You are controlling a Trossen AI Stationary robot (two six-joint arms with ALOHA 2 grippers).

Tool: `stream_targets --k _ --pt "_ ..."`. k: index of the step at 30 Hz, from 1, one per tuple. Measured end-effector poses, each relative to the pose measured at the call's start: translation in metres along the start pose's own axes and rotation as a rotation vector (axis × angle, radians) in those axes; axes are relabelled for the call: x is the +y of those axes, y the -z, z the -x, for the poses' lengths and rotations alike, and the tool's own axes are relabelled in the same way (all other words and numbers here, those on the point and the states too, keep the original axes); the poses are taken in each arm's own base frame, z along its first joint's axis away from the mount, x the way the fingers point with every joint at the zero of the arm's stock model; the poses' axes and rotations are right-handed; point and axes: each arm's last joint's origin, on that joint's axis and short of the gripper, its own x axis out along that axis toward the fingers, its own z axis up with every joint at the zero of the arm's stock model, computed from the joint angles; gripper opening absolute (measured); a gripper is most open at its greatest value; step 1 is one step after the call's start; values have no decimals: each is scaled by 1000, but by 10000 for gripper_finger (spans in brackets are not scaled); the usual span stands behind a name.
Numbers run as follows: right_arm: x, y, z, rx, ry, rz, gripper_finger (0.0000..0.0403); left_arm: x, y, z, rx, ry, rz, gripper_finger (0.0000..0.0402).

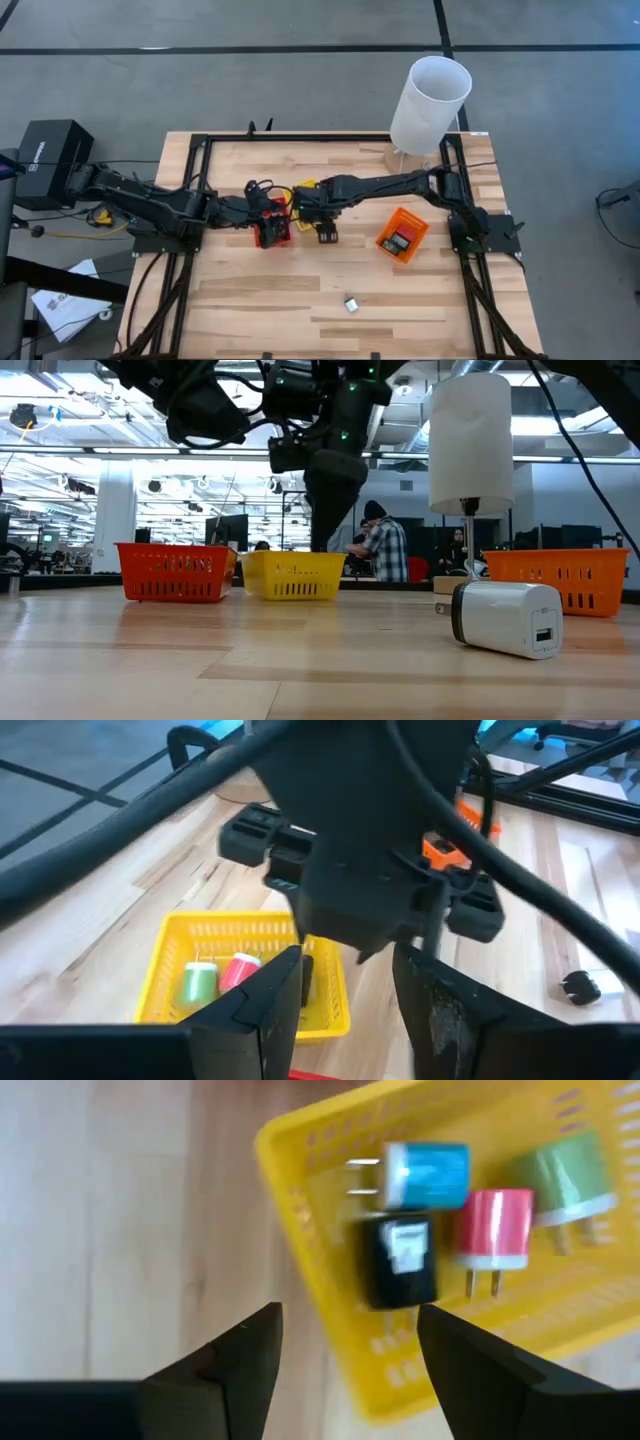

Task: Pick & Place Office items
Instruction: Put the white charger adapter into the yellow bin

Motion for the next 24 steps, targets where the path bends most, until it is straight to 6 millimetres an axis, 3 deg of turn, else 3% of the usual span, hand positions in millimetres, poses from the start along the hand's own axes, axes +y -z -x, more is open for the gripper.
stream_targets --k 15,24 --pt "21 1 32 131 -16 -147 224 0 0 0 -3 -5 0 154" --pt "62 16 39 313 -4 -204 223 0 0 0 1 -7 -2 154"
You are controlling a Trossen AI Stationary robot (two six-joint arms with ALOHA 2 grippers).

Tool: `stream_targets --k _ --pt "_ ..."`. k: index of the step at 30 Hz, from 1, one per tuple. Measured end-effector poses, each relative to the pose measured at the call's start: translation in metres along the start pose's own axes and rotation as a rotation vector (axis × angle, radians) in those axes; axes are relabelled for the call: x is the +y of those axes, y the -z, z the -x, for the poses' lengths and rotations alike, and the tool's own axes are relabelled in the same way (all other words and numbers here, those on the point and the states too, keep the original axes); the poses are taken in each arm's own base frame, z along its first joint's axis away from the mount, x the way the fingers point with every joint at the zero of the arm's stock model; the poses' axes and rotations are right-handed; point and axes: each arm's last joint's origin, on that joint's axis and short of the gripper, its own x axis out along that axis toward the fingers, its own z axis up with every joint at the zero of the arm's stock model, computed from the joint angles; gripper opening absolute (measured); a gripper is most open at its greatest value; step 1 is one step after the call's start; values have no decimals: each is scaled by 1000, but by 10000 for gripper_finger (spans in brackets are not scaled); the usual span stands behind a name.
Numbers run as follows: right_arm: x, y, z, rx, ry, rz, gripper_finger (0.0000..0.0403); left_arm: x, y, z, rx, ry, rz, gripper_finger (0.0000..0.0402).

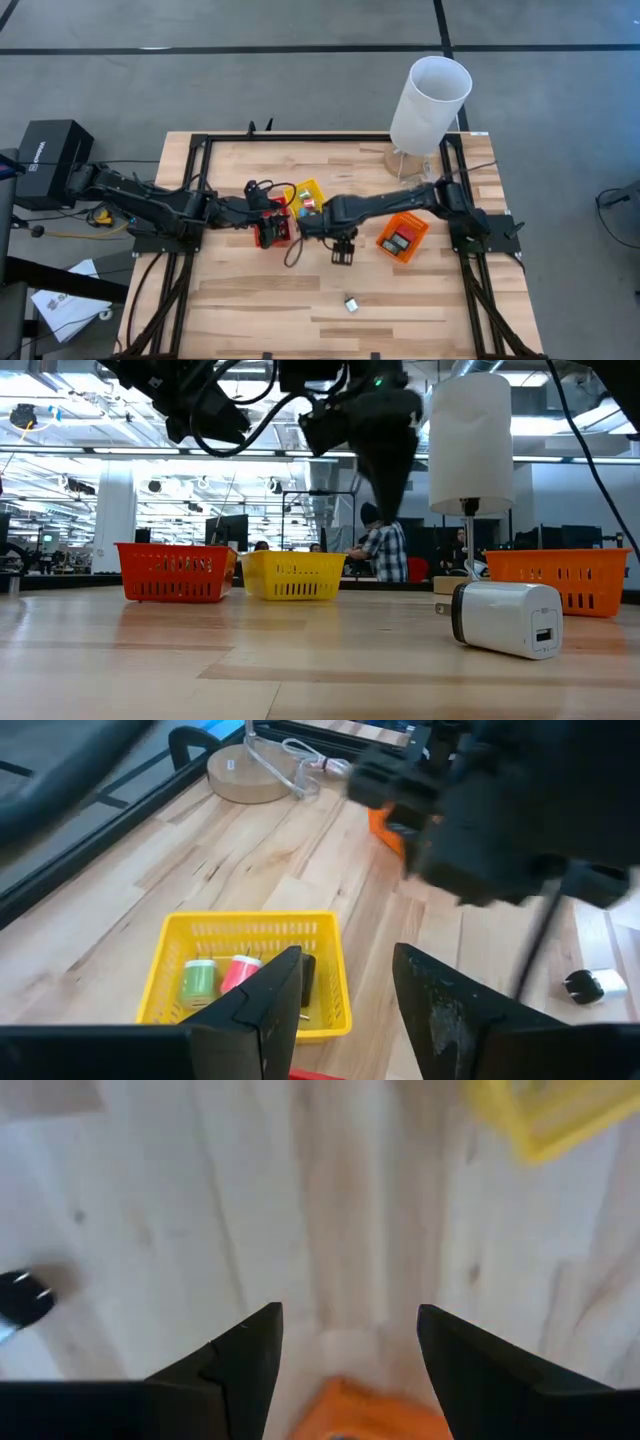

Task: Pick & Place Office items
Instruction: Put the white charger adapter into the yellow bin

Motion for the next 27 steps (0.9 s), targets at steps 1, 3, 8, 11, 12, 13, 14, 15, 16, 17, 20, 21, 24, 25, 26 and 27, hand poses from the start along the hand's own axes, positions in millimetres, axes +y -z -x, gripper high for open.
stream_targets --k 1,3,8,11,12,13,14,15,16,17,20,21,24,25,26,27 --pt "7 3 0 9 3 -6 223 0 0 0 0 0 0 154" --pt "21 8 1 27 11 6 224 0 0 0 0 2 -1 154" --pt "54 21 3 35 22 -15 224 -4 1 2 2 18 -9 154" --pt "70 30 4 54 35 -21 224 -6 2 3 2 26 -13 154" --pt "75 33 4 61 40 -24 224 -6 2 3 2 28 -14 154" --pt "80 36 5 70 47 -26 224 -7 2 3 2 31 -15 154" --pt "85 40 5 76 53 -30 224 -7 2 4 2 32 -16 154" --pt "90 43 5 80 58 -36 224 -7 2 4 2 34 -17 154" --pt "96 46 6 83 62 -43 224 -8 3 4 3 36 -18 154" --pt "101 50 6 83 66 -50 224 -8 3 4 3 37 -17 154" --pt "114 64 15 78 72 -43 224 -8 3 4 2 36 -15 154" --pt "117 68 20 66 68 -42 223 -8 3 4 2 36 -14 154" --pt "124 81 33 23 46 -80 224 -8 2 4 2 37 -14 154" --pt "126 86 38 6 36 -88 224 -8 2 4 1 37 -13 154" --pt "127 91 42 -12 27 -96 224 -8 2 4 1 37 -13 154" --pt "127 96 46 -27 19 -101 224 -8 2 4 0 37 -8 154"
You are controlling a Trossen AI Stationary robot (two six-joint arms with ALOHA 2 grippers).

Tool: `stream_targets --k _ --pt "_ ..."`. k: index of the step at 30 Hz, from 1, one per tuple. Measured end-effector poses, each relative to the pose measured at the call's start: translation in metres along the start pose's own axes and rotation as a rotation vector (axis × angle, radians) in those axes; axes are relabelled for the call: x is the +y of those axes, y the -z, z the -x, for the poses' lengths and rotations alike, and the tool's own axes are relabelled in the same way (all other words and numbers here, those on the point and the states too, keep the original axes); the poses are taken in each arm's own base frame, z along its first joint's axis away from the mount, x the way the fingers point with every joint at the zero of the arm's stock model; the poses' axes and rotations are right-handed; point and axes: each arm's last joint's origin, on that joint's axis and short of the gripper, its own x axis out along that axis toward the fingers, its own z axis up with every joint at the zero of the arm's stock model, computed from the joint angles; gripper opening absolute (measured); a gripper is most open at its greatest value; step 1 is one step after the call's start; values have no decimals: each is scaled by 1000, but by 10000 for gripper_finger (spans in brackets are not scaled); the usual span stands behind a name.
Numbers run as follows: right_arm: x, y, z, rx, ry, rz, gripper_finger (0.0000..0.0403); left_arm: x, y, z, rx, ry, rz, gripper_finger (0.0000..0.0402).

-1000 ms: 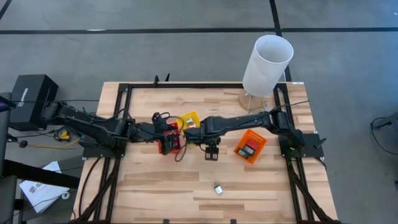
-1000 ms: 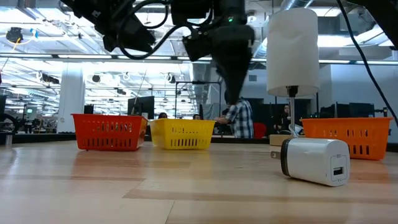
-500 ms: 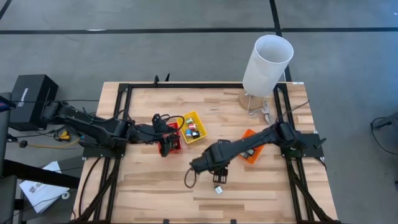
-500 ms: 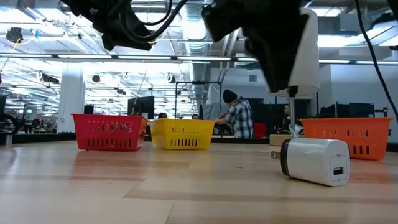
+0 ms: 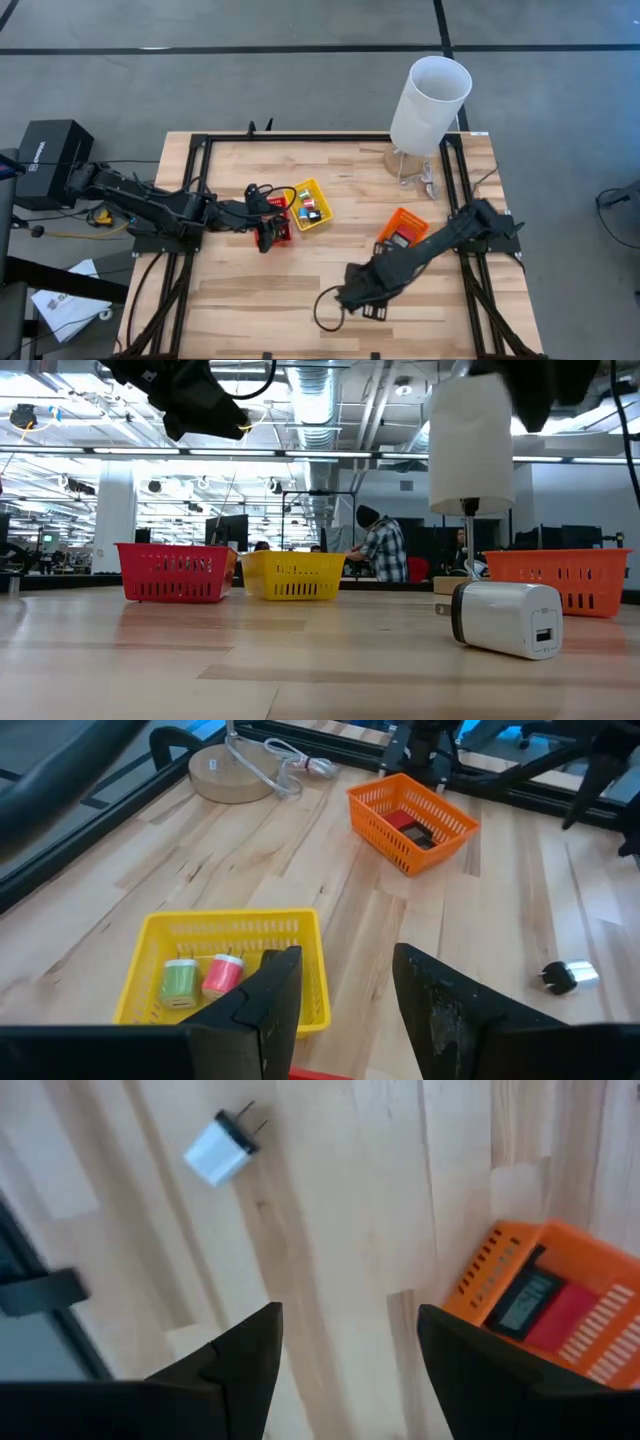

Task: Pick & Place Office items
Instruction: Put the white charger adapter into the yellow bin

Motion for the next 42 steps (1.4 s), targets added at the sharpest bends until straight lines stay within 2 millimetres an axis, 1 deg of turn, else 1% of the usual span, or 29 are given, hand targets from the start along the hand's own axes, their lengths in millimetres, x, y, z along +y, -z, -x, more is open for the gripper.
stream_targets --k 3,7,10,13,16,20,23,25,31,33,36,42 --pt "-3 16 8 -64 -24 -28 224 0 0 0 -1 0 31 154" --pt "-15 35 9 -127 -96 -144 224 0 -1 0 -4 1 40 154" --pt "-25 45 3 -182 -174 -255 224 0 -1 0 -6 2 41 154" --pt "-30 51 -7 -234 -266 -362 224 0 -2 0 -14 3 31 154" --pt "-24 50 -16 -270 -356 -383 224 1 -4 -1 -28 2 8 154" --pt "-15 45 -17 -310 -426 -377 228 4 -6 -2 -43 -9 8 154" --pt "-11 41 -25 -303 -416 -374 228 6 -7 -3 -47 -21 14 154" --pt "-9 38 -30 -293 -410 -401 228 8 -8 -4 -51 -29 20 154" --pt "1 31 -57 -221 -358 -504 228 9 -9 -5 -56 -32 24 154" --pt "4 28 -62 -213 -357 -533 228 9 -9 -5 -59 -30 26 154" --pt "6 26 -67 -198 -357 -597 228 9 -10 -5 -67 -28 30 154" --pt "6 25 -66 -202 -372 -649 228 9 -15 -5 -111 -22 36 154"
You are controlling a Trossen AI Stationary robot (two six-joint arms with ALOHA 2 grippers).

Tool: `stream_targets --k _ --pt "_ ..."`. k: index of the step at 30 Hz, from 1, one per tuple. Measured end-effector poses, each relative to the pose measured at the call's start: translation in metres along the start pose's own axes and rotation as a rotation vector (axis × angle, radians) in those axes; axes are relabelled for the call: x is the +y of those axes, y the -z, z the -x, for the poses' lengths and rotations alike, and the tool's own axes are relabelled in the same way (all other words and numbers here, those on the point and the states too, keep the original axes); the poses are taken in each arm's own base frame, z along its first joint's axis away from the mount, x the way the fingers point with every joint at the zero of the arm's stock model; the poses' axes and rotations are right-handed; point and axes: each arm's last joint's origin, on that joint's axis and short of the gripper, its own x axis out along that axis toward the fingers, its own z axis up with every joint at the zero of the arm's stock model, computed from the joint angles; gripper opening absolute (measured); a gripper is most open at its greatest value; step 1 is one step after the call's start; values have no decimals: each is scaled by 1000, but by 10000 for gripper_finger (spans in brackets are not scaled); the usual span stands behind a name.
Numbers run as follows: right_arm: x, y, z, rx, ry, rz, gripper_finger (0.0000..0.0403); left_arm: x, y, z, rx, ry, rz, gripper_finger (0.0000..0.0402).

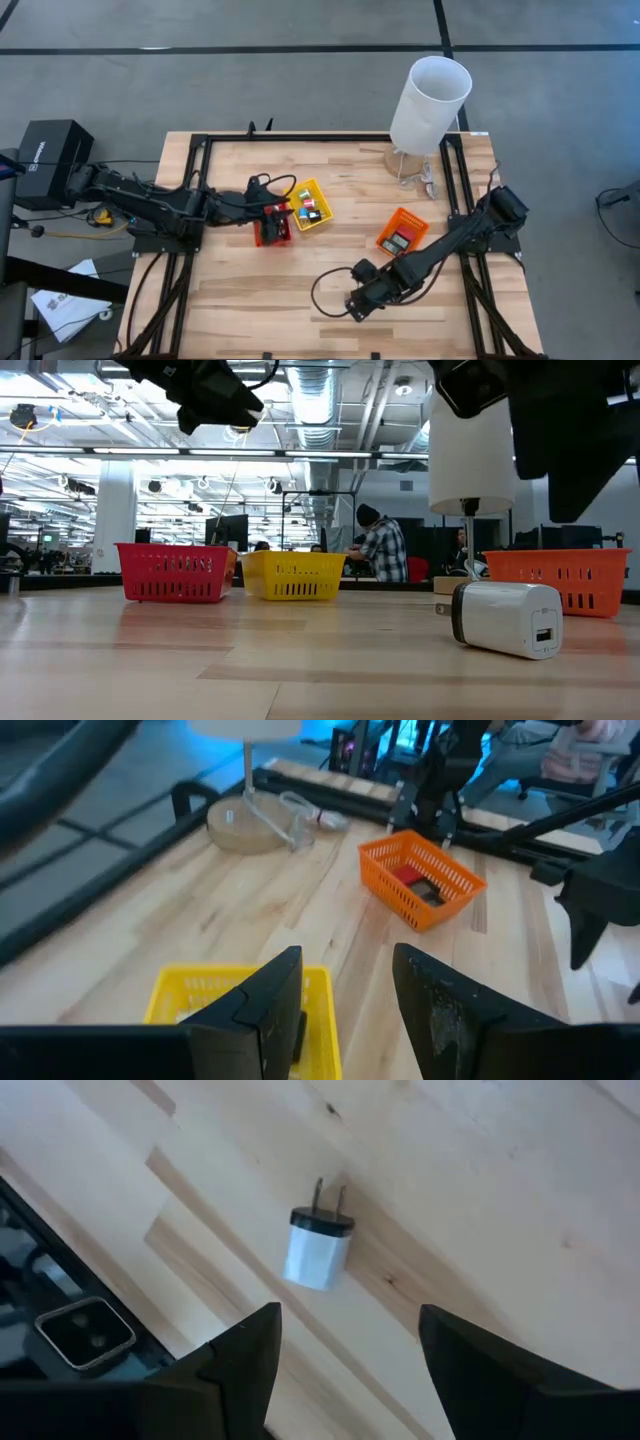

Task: Pick & Place Office items
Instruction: Put the white charger adapter into the yellow bin

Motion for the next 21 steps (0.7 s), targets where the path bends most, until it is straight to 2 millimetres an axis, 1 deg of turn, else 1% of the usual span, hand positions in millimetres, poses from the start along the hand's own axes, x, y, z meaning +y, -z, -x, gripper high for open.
stream_targets --k 4,10,12,14,15,17,18,21 --pt "0 -1 0 -20 -3 -57 228 3 -3 -2 -22 -12 -24 154" --pt "1 -1 -1 -26 -5 -103 228 8 -5 -4 -31 -31 -12 154" --pt "5 -2 -12 -18 -16 -103 228 8 -5 -4 -30 -34 -11 154" --pt "2 -2 -23 10 13 -91 228 8 -5 -4 -31 -34 -11 154" --pt "3 -1 -28 31 8 -81 228 8 -5 -4 -31 -34 -11 154" --pt "13 -5 -32 40 -29 -73 228 8 -6 -4 -35 -33 -9 154" --pt "13 -6 -32 49 -2 -62 228 8 -6 -4 -44 -31 -4 154" --pt "24 -13 -30 51 16 -32 227 8 -7 -4 -51 -28 0 154"
